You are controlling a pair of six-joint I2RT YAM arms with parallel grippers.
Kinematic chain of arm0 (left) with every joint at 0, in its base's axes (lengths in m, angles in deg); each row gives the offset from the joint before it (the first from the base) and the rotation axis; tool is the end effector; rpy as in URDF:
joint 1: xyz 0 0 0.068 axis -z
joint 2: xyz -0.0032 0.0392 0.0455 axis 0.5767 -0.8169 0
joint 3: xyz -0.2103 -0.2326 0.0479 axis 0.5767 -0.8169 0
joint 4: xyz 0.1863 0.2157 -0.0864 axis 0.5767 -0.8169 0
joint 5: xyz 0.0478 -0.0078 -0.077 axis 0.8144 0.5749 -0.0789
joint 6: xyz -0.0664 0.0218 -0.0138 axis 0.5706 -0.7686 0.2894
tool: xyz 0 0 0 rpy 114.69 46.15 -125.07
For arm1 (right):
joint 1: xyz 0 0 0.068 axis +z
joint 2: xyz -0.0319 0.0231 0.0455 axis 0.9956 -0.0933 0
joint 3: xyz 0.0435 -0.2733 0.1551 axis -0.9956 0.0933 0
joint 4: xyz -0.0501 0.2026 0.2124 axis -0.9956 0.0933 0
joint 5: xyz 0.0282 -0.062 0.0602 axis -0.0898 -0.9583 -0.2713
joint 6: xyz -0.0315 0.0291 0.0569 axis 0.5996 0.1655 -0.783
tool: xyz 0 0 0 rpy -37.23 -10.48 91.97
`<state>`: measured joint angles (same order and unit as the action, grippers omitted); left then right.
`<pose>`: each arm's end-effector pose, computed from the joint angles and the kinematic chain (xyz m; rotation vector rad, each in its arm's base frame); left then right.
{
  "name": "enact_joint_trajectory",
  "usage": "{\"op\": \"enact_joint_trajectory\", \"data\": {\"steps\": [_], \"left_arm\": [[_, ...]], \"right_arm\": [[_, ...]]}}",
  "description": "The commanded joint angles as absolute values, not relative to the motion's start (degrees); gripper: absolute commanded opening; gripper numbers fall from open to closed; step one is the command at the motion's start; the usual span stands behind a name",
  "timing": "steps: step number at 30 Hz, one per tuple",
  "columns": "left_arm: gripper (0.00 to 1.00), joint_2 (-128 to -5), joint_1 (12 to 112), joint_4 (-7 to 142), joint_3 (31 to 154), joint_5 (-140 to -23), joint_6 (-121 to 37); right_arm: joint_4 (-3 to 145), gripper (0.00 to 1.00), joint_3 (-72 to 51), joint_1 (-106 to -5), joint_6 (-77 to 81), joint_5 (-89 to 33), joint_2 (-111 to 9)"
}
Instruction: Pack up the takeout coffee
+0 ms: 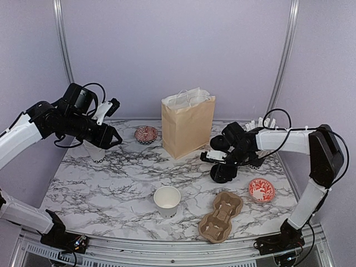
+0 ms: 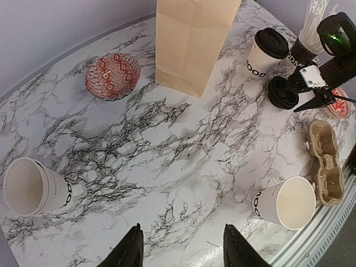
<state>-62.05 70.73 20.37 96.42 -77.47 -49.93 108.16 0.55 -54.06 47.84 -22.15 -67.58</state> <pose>0.2398 -0.1767 0.4063 0.6706 2.2025 -0.4441 0.3162 0.2027 0.1932 -1.6275 2.2453 0.2904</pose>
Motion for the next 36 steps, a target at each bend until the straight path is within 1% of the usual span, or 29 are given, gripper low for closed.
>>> {"op": "enact_joint_trajectory", "data": {"steps": [1,7,14,21,30,36], "left_arm": [[0.5,-62.75,71.07,21.38,95.99,-76.73,-51.5],[0.5,-63.33,71.14,21.42,95.64,-75.76,-51.93],[0.5,-63.51,71.17,21.43,94.79,-75.26,-51.94],[0.51,-63.63,71.17,21.38,94.87,-75.45,-51.85],[0.51,-64.67,71.31,21.38,95.56,-76.2,-51.77],[0.51,-66.4,72.4,21.47,97.0,-76.12,-52.11]], "right_arm": [[110.44,0.56,-2.15,-53.8,46.73,-21.54,-69.12],[111.42,0.48,-3.68,-53.8,46.22,-22.19,-71.5],[112.74,0.31,-5.68,-53.8,45.24,-22.11,-73.45],[114.84,0.2,-7.34,-53.82,44.77,-20.6,-73.67],[118.3,0.09,-7.2,-53.8,44.84,-17.02,-70.9],[120.31,0.07,-8.13,-53.8,44.67,-12.58,-66.5]]}}
